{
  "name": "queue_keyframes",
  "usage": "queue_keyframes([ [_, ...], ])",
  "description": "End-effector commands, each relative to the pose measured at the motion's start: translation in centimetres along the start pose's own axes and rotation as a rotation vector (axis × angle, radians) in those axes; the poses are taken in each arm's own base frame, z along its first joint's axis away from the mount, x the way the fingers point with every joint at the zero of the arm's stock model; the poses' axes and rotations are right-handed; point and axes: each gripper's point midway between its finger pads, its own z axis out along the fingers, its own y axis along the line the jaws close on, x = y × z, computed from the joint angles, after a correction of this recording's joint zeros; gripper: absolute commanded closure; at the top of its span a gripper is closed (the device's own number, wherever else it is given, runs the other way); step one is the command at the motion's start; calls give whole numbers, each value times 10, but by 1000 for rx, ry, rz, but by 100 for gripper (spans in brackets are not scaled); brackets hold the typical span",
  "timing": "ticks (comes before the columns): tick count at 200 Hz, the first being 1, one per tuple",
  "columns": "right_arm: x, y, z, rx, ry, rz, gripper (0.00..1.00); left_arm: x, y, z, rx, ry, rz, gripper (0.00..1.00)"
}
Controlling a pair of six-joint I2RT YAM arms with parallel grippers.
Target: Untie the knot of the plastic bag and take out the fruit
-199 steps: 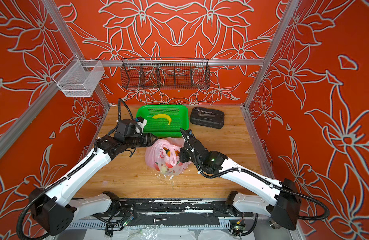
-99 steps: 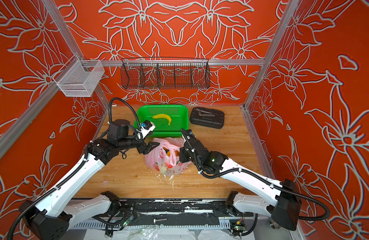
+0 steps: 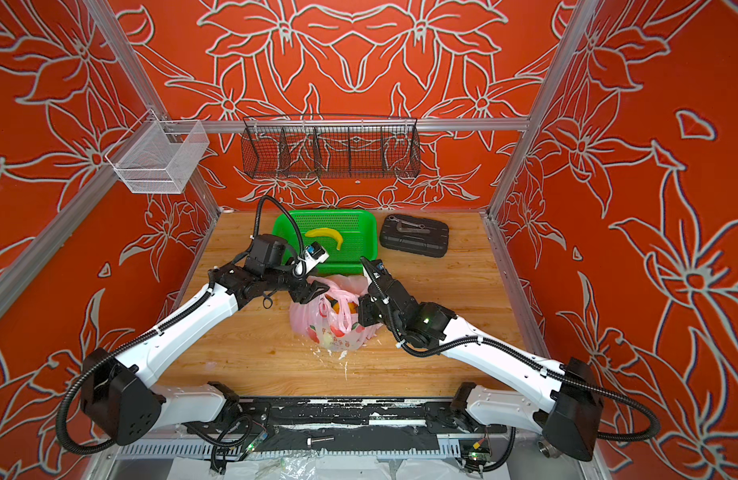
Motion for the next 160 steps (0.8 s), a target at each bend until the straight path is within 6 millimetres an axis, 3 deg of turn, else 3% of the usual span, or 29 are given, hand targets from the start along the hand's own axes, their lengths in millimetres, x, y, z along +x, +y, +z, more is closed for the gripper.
queue_keyframes([
  [1,-10,4,-4,-11,-23,15,100,4,0,10,10,15,-10,45],
  [51,-10,-3,-8,26,-25,18,100,4,4,12,-13,13,-39,85],
  [82,-12,-7,-17,30,-54,25,100,-13,27,8,-131,-46,-153,99],
  [115,-10,-11,-30,-1,-99,32,100,-30,51,4,-229,-46,-300,100],
  [137,-6,-10,-42,-57,-136,23,100,-41,55,5,-224,-52,-358,100],
  [160,11,-5,-49,-152,-129,-11,94,-54,53,4,-190,-80,-383,100],
])
